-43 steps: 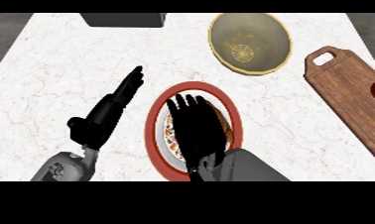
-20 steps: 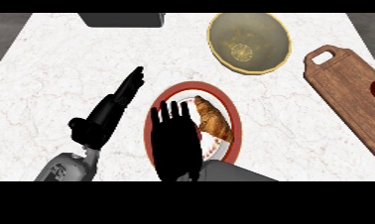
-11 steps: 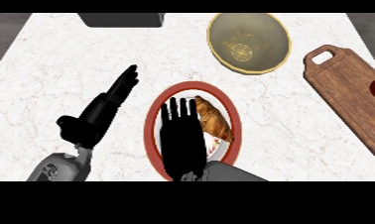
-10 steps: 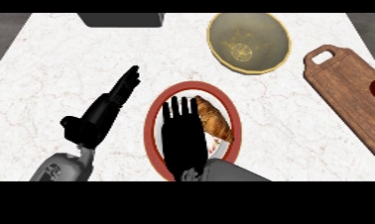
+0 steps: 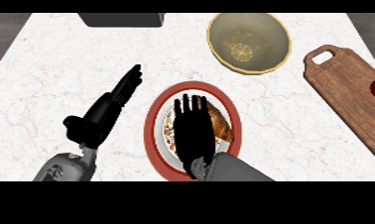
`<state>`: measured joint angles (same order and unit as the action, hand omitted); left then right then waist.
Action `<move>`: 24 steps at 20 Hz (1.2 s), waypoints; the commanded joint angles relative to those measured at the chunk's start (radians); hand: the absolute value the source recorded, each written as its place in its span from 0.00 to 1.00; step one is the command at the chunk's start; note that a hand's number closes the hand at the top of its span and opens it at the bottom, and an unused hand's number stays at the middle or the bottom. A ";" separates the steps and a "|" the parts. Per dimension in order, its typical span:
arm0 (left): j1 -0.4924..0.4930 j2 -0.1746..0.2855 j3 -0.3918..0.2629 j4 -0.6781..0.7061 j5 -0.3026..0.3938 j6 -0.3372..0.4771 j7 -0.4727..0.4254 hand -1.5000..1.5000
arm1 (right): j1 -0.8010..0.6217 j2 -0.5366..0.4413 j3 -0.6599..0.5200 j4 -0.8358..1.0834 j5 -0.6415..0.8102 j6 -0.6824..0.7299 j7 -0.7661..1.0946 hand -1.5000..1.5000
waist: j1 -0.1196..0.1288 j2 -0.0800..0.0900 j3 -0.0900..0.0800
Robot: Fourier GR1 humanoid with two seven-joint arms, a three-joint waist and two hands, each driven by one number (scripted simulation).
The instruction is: Pick the bell pepper from the plate and place it in the bowl
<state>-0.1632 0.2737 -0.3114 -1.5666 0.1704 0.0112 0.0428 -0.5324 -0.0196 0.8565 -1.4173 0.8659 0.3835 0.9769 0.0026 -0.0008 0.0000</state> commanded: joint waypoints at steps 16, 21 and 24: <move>0.007 -0.073 0.050 0.013 -0.058 -0.088 0.018 0.50 | -0.202 0.020 -0.092 0.253 -0.086 -0.199 -0.082 1.00 | 0.025 0.005 0.000; -0.029 -0.070 0.033 0.001 -0.071 -0.099 0.009 0.50 | -0.379 0.020 -0.322 0.462 -0.249 -0.247 -0.030 1.00 | 0.081 0.022 0.000; -0.061 -0.119 0.020 0.052 -0.101 -0.064 -0.005 0.50 | -0.476 0.020 -0.284 0.588 -0.326 -0.316 -0.035 1.00 | 0.074 0.021 0.000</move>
<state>-0.1899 0.1846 -0.2812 -1.5500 0.0932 -0.0690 0.0481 -0.8800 -0.0006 0.6163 -0.9670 0.6374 0.1169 0.9268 0.0713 0.0176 -0.0001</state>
